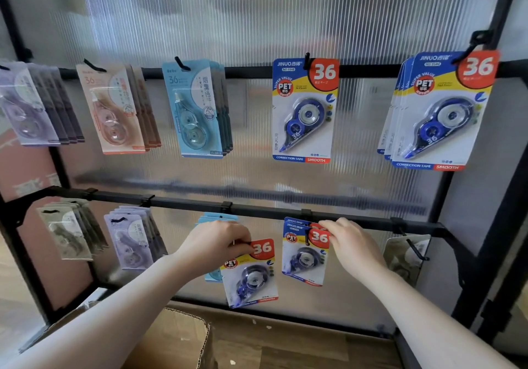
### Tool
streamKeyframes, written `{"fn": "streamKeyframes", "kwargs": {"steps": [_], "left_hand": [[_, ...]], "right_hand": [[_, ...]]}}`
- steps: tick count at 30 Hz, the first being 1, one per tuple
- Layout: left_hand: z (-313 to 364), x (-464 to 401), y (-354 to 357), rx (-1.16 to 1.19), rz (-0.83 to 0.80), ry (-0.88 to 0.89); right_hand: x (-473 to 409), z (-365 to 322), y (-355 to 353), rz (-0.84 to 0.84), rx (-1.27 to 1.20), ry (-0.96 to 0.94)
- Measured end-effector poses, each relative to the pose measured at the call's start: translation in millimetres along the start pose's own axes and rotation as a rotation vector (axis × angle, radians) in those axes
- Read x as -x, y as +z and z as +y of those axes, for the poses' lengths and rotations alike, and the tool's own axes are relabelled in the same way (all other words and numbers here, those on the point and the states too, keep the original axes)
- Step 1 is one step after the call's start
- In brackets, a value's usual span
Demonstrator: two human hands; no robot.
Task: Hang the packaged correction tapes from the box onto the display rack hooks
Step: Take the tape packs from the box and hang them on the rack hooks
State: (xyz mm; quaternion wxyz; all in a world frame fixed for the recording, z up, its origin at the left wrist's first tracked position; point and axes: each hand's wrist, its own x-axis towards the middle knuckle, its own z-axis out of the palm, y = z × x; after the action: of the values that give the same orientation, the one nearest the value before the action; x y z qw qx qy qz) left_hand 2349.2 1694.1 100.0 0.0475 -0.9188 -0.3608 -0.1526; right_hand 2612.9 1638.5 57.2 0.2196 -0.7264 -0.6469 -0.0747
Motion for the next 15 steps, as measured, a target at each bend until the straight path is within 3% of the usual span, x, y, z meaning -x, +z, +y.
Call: {"fn": "streamKeyframes", "kwargs": {"steps": [15], "left_hand": [[63,-41,13,0.114,0.032,0.146]], "right_hand": [[31,35,-17,0.035,0.066,0.047]]}}
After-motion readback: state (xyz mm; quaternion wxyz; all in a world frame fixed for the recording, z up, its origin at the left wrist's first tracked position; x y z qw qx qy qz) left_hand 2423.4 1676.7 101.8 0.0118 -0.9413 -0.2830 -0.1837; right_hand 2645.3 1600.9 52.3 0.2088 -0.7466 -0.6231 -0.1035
